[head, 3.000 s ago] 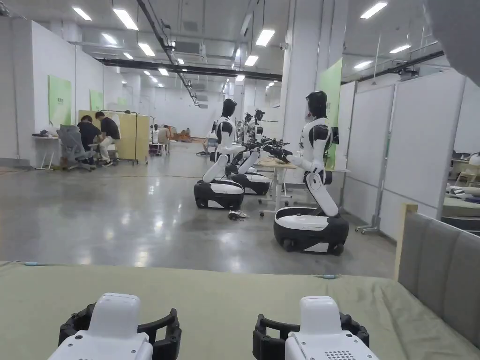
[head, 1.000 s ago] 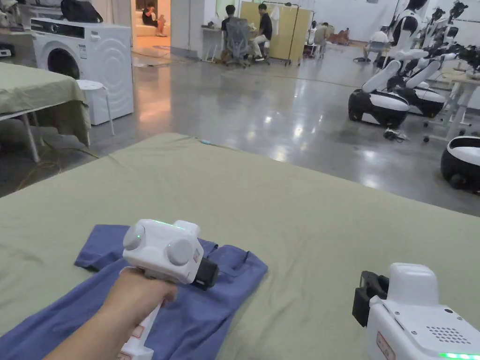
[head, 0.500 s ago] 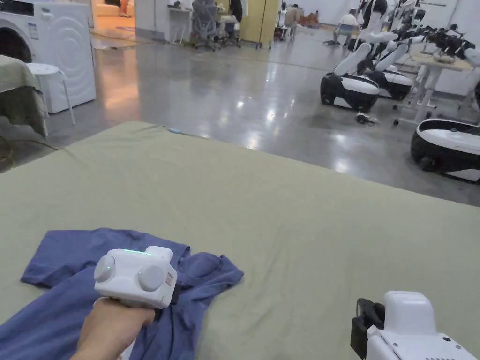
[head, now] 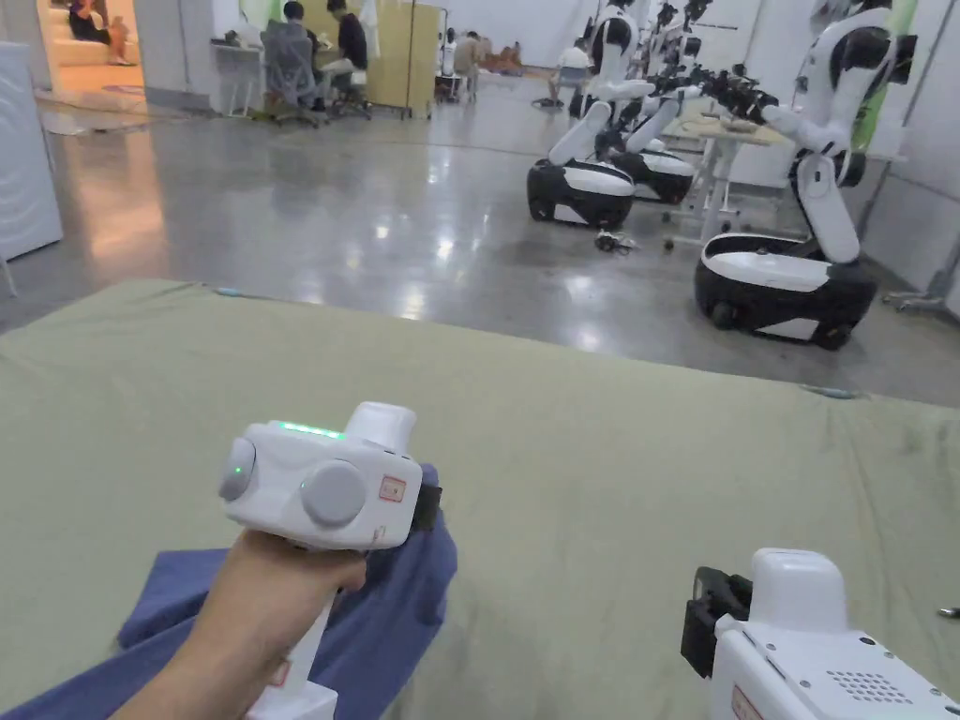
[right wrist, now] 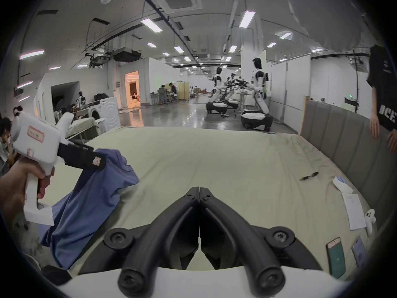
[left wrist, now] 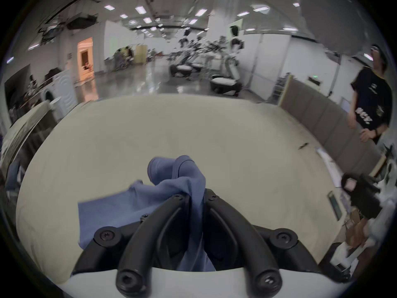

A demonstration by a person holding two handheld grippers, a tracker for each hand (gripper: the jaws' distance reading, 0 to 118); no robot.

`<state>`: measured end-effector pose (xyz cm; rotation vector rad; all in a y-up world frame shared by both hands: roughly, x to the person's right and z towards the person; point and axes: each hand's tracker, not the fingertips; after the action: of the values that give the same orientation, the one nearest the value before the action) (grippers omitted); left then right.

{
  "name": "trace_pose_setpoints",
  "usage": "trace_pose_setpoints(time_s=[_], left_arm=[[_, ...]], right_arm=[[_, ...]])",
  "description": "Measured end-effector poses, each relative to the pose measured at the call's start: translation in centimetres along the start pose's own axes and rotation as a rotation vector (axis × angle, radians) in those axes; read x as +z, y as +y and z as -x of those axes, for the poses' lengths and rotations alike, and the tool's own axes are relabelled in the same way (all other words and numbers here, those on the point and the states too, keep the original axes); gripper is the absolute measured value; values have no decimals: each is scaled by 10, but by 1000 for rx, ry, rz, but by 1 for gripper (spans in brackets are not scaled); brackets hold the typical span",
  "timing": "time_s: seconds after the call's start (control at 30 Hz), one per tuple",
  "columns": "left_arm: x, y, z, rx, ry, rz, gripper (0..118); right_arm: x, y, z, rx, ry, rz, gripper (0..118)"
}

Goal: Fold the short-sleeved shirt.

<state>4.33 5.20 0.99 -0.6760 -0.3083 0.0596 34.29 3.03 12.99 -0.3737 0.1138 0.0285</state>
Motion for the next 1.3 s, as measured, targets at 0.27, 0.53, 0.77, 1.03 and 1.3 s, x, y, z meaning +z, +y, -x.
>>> trace_pose_setpoints(time_s=[0.27, 0.53, 0.77, 1.03, 1.3], left_arm=[[-39, 45, -180, -176, -244, -53, 11], [-198, -36, -270, -204, -230, 267, 11], [-171, -62, -272, -221, -241, 215, 65], [-13, -77, -208, -280, -156, -61, 87], [76, -135, -38, -17, 95, -41, 8]], right_arm=[[32, -5, -90, -36, -151, -17, 1], [45, -31, -161, -87, -254, 11, 1], [47, -43, -170, -82, -240, 18, 1], [47, -40, -110, -77, -133, 3, 1], [44, -44, -25, 7, 18, 38, 1]])
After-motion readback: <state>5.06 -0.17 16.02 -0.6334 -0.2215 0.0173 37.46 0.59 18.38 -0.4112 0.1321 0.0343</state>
